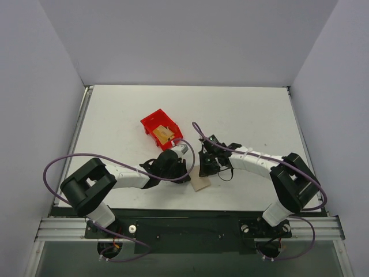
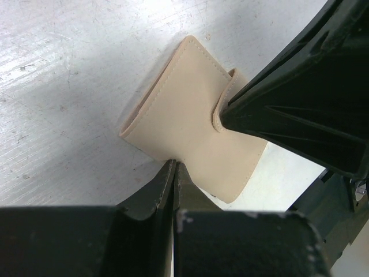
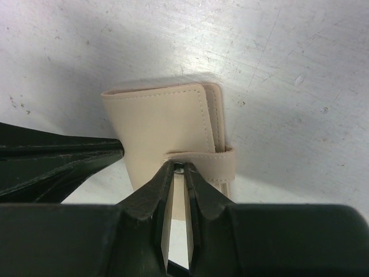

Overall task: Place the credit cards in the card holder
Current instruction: Close the card holder at the center of the board.

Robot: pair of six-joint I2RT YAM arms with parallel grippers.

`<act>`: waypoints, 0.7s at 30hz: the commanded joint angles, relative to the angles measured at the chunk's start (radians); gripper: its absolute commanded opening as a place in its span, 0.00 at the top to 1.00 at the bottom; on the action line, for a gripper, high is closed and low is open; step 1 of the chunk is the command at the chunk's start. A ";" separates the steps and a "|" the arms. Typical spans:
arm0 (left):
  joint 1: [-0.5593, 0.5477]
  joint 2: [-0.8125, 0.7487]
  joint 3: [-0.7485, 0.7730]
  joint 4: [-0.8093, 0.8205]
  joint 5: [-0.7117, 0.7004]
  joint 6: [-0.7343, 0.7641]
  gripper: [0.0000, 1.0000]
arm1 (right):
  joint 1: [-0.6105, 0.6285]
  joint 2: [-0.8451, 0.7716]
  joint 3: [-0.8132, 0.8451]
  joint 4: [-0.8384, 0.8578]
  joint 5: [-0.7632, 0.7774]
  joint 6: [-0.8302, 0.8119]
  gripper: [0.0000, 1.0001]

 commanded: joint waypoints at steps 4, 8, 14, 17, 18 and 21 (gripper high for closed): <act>0.000 0.032 0.028 0.063 0.012 0.009 0.92 | 0.056 0.099 0.034 -0.178 0.165 -0.024 0.91; 0.000 0.034 0.026 0.065 0.013 0.009 0.92 | 0.069 0.114 0.028 -0.180 0.176 -0.016 0.91; 0.000 0.024 0.028 0.063 0.010 0.009 0.92 | 0.073 0.062 -0.006 -0.106 0.153 -0.005 0.91; 0.002 0.001 0.034 0.049 -0.001 0.009 0.93 | 0.069 -0.031 -0.025 0.001 0.126 0.007 0.91; 0.002 -0.018 0.033 0.043 -0.005 0.009 0.93 | 0.069 -0.051 -0.035 0.052 0.119 0.018 0.90; 0.006 -0.077 0.043 0.005 -0.037 0.012 0.93 | 0.063 -0.148 -0.054 0.154 0.121 0.041 0.86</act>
